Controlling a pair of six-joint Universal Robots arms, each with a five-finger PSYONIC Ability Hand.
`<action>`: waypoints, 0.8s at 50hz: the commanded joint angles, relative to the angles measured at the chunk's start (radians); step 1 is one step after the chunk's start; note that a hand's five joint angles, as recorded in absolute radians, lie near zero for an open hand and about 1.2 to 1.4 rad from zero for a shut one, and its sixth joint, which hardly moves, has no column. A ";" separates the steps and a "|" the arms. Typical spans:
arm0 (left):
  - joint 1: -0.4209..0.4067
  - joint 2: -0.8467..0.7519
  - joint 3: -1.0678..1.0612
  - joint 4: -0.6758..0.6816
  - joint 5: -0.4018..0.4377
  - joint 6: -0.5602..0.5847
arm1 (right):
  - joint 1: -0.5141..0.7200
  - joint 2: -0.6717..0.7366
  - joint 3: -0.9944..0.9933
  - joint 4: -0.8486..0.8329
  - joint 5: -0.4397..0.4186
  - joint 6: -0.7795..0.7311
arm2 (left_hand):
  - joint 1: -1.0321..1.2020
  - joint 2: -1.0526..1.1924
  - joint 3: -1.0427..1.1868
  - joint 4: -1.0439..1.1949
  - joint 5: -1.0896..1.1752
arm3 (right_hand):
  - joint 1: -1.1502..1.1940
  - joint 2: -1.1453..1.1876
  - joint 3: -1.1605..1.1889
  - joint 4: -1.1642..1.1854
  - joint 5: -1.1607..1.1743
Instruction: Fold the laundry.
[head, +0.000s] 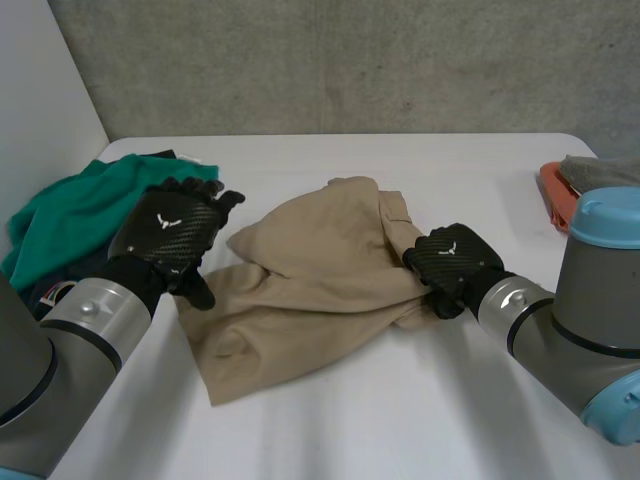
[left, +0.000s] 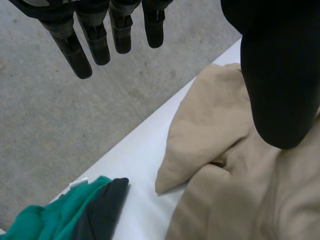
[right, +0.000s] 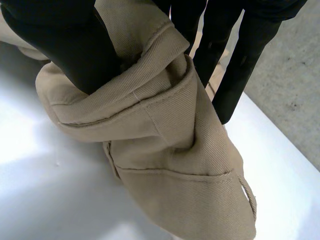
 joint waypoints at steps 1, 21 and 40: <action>0.007 0.012 -0.027 -0.016 -0.036 -0.001 | 0.054 0.011 -0.043 0.029 0.100 0.000 | -0.028 -0.054 -0.057 -0.049 -0.063 | 0.201 0.139 0.139 0.134 0.161; -0.031 0.015 -0.048 -0.125 0.002 -0.047 | 0.105 -0.089 -0.221 0.199 0.204 0.070 | -0.028 -0.054 -0.057 -0.049 -0.063 | -0.932 -0.995 -0.995 -1.000 -0.972; -0.153 -0.226 0.011 -0.145 -0.061 0.009 | -0.197 -0.230 0.118 0.267 -0.067 -0.049 | 0.079 0.053 0.049 0.058 0.044 | -0.844 -0.907 -0.907 -0.912 -0.884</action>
